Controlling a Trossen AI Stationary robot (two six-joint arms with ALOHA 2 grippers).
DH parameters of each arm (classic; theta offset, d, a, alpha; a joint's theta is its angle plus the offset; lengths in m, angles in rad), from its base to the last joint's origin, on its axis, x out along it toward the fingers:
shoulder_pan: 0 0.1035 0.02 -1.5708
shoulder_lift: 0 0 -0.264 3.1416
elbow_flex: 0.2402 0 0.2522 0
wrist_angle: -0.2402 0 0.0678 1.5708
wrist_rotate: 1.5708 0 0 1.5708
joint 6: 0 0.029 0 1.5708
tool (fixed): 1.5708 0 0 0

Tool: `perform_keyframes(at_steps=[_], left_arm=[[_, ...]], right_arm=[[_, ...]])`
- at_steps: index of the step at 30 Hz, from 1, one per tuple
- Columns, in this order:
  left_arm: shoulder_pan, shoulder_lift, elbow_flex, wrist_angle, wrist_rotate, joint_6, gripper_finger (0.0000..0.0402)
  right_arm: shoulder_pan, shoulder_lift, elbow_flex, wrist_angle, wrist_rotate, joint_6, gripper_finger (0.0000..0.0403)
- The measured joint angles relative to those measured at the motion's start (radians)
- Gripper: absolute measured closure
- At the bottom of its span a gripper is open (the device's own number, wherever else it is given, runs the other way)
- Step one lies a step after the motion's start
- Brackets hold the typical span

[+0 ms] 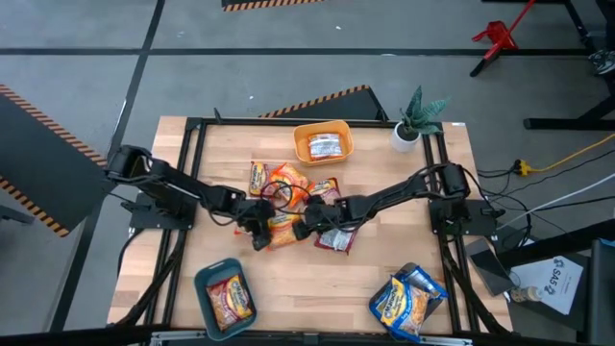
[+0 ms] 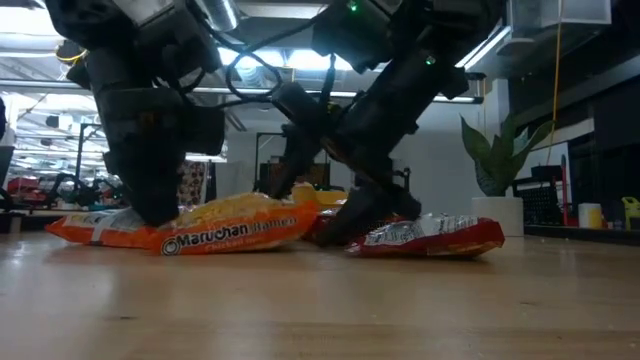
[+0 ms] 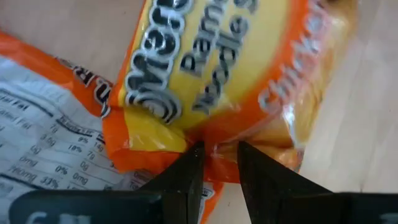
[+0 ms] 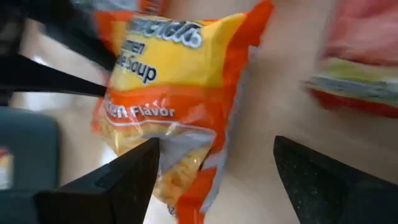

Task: Sort Maruchan noodles
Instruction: Put the orange noodle pack into the yellow bin

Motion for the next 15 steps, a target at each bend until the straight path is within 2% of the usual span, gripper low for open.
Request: perform_keyframes(at_steps=[9, 15], left_arm=[[0.001, 0.002, -0.002, 0.009, 0.002, -0.001, 0.0308], [0.008, 0.002, -0.003, 0.013, 0.002, 0.0, 0.0308]], right_arm=[[0.0, -0.006, -0.002, 0.066, -0.097, -0.03, 0.01], [-0.002, -0.049, 0.0, 0.071, 0.001, -0.048, 0.01]])
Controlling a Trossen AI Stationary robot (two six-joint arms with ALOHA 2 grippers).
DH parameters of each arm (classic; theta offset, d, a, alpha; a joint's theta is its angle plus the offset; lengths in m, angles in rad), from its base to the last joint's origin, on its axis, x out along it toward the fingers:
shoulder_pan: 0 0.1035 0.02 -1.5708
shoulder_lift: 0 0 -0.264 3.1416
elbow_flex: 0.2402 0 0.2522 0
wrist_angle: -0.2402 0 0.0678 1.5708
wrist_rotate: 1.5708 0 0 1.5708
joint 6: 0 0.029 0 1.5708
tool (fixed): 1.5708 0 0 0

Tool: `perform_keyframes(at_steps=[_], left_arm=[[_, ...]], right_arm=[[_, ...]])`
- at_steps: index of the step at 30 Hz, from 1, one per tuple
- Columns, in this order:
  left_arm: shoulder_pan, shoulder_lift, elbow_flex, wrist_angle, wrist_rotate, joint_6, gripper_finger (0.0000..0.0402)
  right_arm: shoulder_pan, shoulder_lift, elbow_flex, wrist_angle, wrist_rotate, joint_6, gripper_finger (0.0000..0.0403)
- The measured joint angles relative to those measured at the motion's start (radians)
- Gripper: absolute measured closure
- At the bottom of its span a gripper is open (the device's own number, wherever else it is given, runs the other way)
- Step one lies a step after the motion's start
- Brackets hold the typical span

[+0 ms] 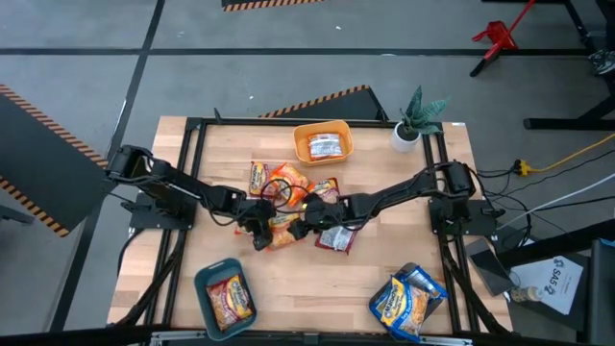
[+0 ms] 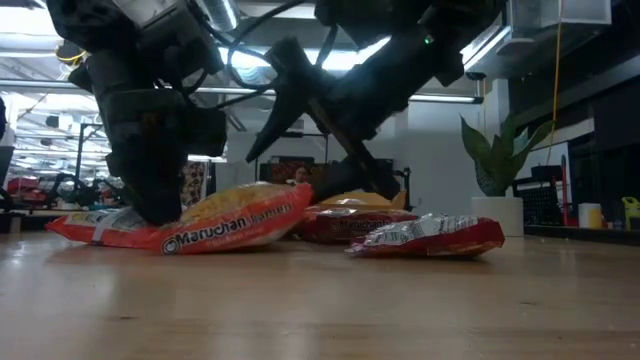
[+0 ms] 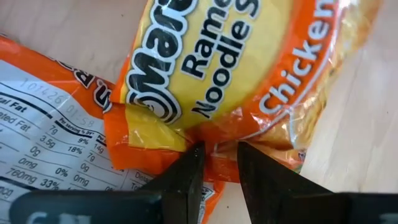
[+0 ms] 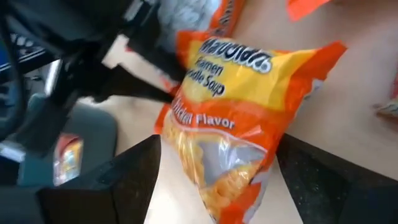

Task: Sort Maruchan noodles
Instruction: Put the orange noodle pack into the yellow bin

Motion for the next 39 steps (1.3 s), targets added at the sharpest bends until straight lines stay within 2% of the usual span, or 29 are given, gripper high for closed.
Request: perform_keyframes(at_steps=[12, 20, 33, 39], left_arm=[[0.009, 0.001, -0.001, 0.009, -0.003, 0.008, 0.0308], [0.01, 0.002, -0.003, 0.036, -0.01, 0.017, 0.0308], [0.01, 0.003, -0.003, 0.077, -0.024, 0.019, 0.0308], [0.011, -0.025, -0.003, 0.066, 0.068, -0.022, 0.0308]], right_arm=[[-0.005, 0.097, 0.0, 0.06, 0.019, 0.026, 0.01], [-0.006, 0.109, 0.0, 0.167, 0.027, -0.013, 0.0103], [-0.006, 0.139, 0.001, 0.187, 0.005, -0.024, 0.0199], [-0.005, 0.134, 0.001, 0.189, -0.011, -0.026, 0.0242]])
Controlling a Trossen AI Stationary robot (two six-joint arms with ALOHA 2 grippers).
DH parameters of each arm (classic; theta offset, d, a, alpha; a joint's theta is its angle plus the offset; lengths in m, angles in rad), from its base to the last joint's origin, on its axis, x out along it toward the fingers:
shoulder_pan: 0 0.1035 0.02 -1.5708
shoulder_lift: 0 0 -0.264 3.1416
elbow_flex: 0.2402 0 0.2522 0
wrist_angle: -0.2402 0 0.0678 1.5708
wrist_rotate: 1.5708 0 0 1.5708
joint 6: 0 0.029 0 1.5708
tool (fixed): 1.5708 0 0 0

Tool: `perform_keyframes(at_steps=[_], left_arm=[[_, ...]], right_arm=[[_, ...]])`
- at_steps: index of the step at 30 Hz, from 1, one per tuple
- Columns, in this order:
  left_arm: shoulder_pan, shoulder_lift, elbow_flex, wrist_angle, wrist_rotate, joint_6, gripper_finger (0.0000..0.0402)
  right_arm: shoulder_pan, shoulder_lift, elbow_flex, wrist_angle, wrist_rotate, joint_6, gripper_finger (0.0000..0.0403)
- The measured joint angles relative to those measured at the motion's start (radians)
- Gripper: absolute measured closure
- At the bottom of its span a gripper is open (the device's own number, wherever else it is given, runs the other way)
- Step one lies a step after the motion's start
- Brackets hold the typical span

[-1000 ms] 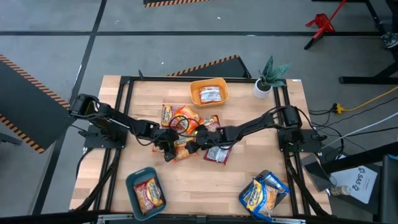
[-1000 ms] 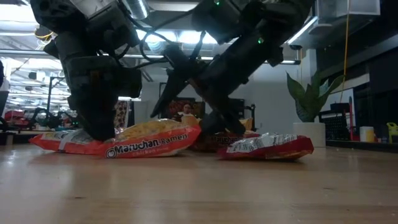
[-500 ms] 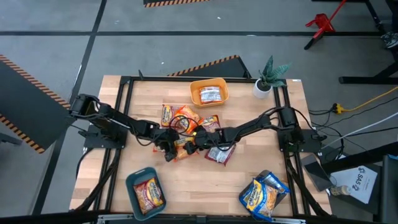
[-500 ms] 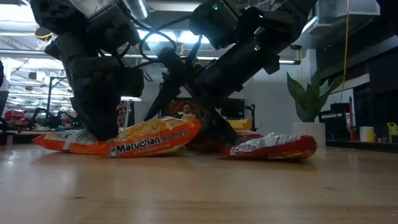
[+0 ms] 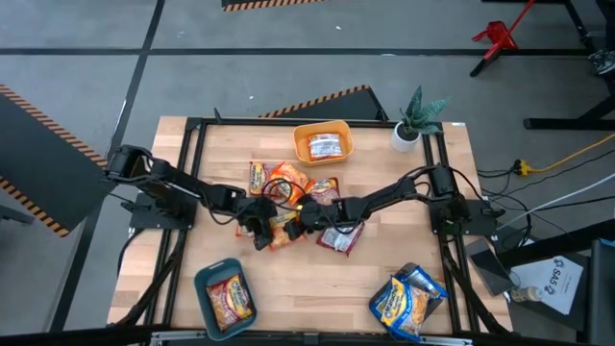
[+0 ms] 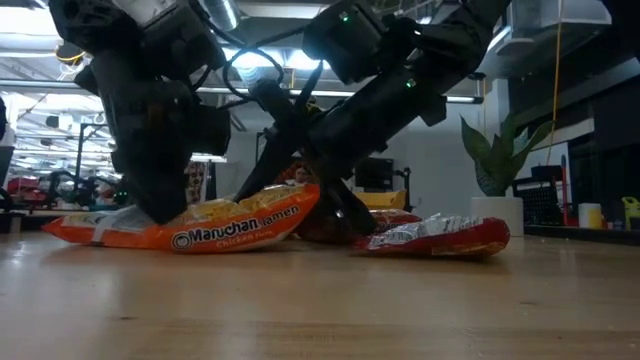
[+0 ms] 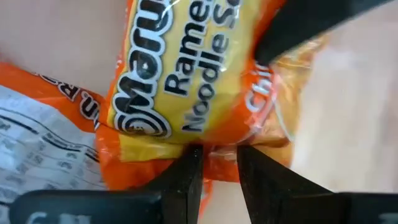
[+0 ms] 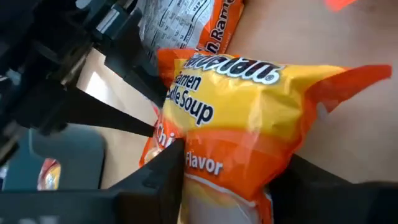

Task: Sort Maruchan noodles
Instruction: Put the orange noodle pack into the yellow bin

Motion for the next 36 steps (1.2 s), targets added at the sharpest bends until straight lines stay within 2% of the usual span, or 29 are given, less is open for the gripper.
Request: perform_keyframes(at_steps=[5, 11, 15, 22, 27, 36], left_arm=[[0.0, -0.111, 0.004, -0.055, 0.085, -0.04, 0.0308], [0.0, -0.32, 0.003, -0.081, 0.087, -0.097, 0.0308], [0.01, -0.474, 0.004, -0.081, 0.03, -0.138, 0.0308], [0.041, -0.681, 0.004, -0.081, -0.14, -0.14, 0.0308], [0.07, -0.752, 0.005, -0.095, -0.184, -0.097, 0.0308], [0.111, -0.768, 0.005, -0.104, -0.159, -0.033, 0.0308]], right_arm=[[0.0, -0.004, 0.011, -0.003, -0.052, 0.008, 0.0268], [-0.011, -0.028, 0.09, -0.02, -0.111, -0.024, 0.0299], [-0.056, -0.067, 0.147, -0.069, -0.128, -0.07, 0.0314], [-0.195, -0.155, 0.212, -0.187, -0.158, -0.197, 0.0333], [-0.329, -0.221, 0.225, -0.365, -0.152, -0.297, 0.0333], [-0.515, -0.27, 0.227, -0.593, -0.144, -0.4, 0.0332]])
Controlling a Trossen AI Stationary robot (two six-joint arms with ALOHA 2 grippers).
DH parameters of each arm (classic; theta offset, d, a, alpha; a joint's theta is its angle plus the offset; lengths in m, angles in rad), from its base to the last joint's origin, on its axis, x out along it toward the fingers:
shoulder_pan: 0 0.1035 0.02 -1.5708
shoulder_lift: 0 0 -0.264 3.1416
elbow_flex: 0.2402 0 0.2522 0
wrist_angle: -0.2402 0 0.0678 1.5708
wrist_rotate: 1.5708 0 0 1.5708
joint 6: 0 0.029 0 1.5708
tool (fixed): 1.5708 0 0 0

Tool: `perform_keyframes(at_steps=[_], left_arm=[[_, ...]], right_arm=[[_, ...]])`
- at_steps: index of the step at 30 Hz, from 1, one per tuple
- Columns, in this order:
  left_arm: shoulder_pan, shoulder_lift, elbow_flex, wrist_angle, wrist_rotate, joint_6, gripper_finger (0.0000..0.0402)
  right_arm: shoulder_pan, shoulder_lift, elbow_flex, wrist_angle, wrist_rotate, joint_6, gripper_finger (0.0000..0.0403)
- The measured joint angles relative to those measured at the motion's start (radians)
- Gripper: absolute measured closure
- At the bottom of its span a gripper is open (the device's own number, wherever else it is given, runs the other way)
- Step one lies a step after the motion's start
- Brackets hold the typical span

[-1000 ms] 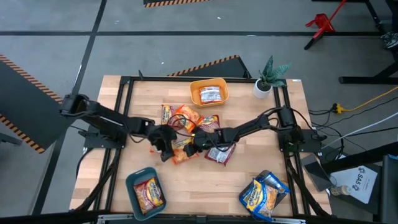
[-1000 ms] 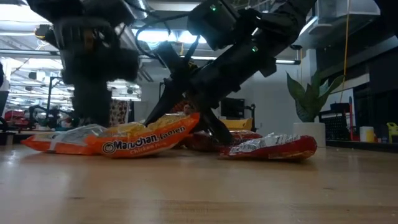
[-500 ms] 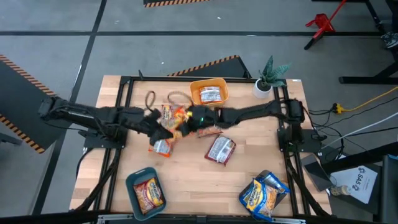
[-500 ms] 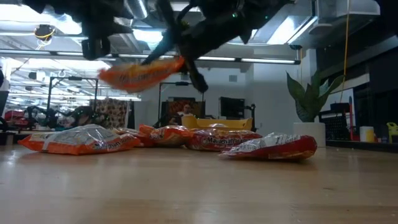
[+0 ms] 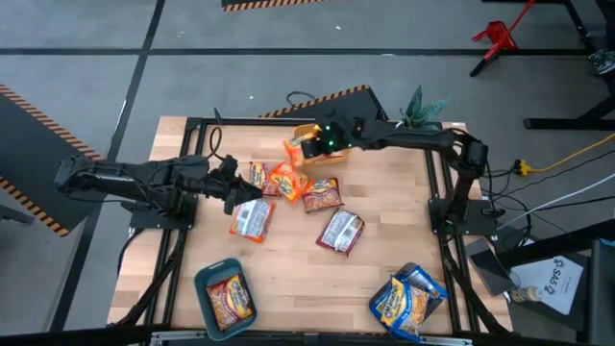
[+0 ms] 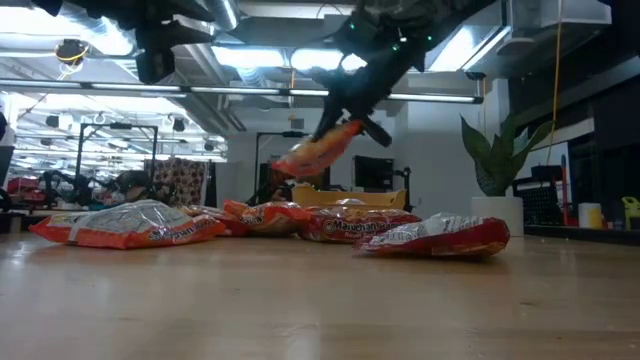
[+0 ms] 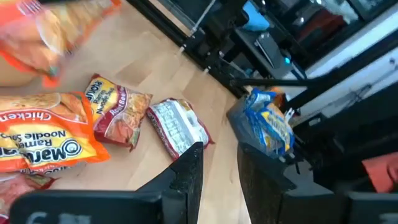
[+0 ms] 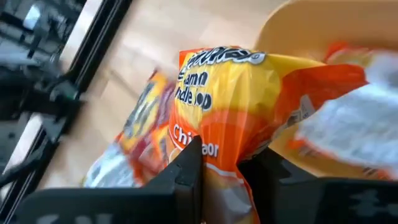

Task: Sort Maruchan noodles
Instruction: Put the orange noodle pack into the yellow bin

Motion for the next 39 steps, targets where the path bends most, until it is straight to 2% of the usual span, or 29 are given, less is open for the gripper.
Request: perform_keyframes(at_steps=[7, 14, 19, 25, 31, 36, 39], left_arm=[[0.038, 0.0, 0.0, -0.016, 0.011, 0.029, 0.0308], [0.108, 0.002, 0.0, -0.027, -0.008, 0.021, 0.0308], [0.156, 0.002, 0.0, -0.027, -0.061, 0.01, 0.0308], [0.2, 0.002, 0.0, -0.026, -0.068, 0.005, 0.0308], [0.221, 0.002, 0.0, -0.025, -0.068, 0.004, 0.0308], [0.224, 0.002, 0.0, -0.023, -0.068, 0.004, 0.0308], [0.224, 0.002, 0.0, -0.024, -0.066, 0.004, 0.0308]], right_arm=[[-0.088, -0.03, 0.003, -0.02, 0.042, -0.025, 0.0332], [-0.163, -0.018, 0.0, -0.16, 0.011, -0.133, 0.0332], [-0.196, -0.014, 0.0, -0.148, -0.004, -0.173, 0.0331], [-0.2, -0.011, 0.0, -0.122, -0.051, -0.175, 0.0331], [-0.199, 0.047, 0.001, -0.109, -0.095, -0.165, 0.0331], [-0.199, 0.052, 0.001, -0.104, -0.055, -0.153, 0.0331], [-0.2, 0.052, 0.001, -0.123, -0.066, -0.165, 0.0325]])
